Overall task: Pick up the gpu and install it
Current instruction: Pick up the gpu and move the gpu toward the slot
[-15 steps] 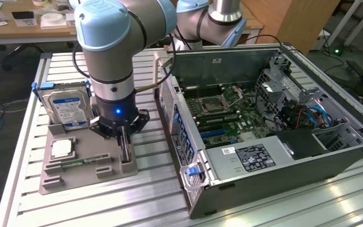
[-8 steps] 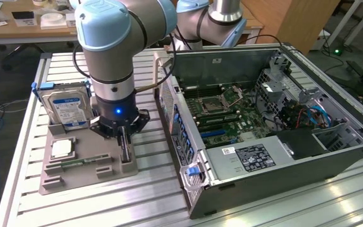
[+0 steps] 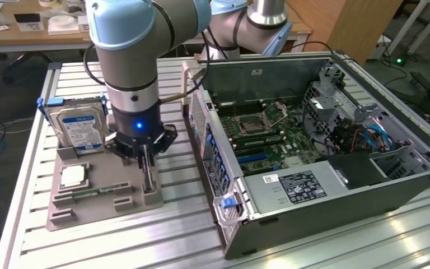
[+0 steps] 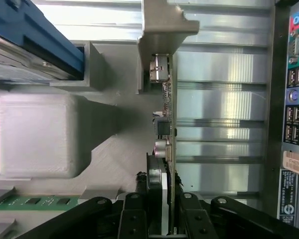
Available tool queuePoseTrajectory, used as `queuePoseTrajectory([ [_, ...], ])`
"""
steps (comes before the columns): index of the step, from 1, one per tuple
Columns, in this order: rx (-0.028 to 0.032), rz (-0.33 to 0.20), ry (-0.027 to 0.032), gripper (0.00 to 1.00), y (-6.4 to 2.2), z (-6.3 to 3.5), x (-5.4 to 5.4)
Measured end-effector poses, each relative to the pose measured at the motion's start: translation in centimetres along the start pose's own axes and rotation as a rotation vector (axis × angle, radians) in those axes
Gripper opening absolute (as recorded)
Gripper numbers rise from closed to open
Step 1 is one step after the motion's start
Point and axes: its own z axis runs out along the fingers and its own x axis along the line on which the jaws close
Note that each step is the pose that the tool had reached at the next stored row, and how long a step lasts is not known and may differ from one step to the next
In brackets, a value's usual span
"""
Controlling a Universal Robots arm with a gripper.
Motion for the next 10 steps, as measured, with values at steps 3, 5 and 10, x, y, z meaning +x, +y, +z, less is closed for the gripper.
queuePoseTrajectory([
  [3, -0.0069, 0.0, 0.0002, 0.28, 0.02, -0.89, 0.0],
  [5, -0.0117, 0.0, 0.0006, 0.28, 0.04, -1.46, 0.0],
  [10, -0.0176, 0.0, 0.0014, 0.28, 0.09, -3.43, 0.0],
])
